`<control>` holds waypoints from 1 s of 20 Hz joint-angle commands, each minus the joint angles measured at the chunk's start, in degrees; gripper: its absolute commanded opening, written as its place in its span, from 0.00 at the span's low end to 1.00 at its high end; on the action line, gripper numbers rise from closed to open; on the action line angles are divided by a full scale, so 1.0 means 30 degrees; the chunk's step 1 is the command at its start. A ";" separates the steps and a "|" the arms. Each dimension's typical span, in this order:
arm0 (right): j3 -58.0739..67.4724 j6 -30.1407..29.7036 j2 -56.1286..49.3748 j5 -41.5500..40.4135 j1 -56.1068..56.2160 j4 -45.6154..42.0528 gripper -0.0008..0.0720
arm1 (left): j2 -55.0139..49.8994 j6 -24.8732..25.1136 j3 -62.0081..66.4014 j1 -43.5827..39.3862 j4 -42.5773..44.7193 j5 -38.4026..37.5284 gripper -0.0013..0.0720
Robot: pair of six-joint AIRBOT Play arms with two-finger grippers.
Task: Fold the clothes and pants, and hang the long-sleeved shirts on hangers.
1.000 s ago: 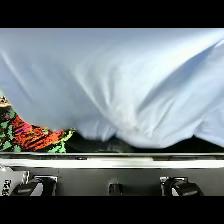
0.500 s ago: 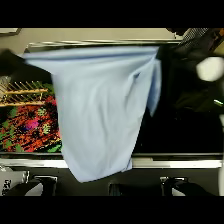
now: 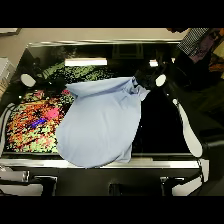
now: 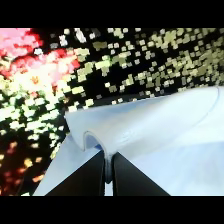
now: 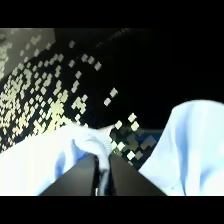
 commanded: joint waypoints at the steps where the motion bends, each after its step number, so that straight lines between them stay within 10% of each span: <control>1: 0.0015 0.0459 -0.0576 0.0685 -0.0095 0.1428 0.42 | -0.0918 0.0000 -0.0022 -0.0350 -0.0102 0.0750 0.04; 6: 0.0015 -0.3169 0.2244 0.9406 -0.2951 0.1843 0.70 | -0.0685 0.0000 0.0444 0.0087 -0.0095 -0.0262 0.04; 11: -0.1668 -0.6484 0.5909 1.7500 -0.6958 0.1690 0.72 | -0.0532 0.0007 0.1151 0.0488 -0.0102 -0.2820 0.04; 20: -1.7792 -0.5544 1.2466 1.2101 -0.2149 0.4335 0.76 | -0.0510 0.0007 0.1144 0.0488 -0.0102 -0.5428 0.04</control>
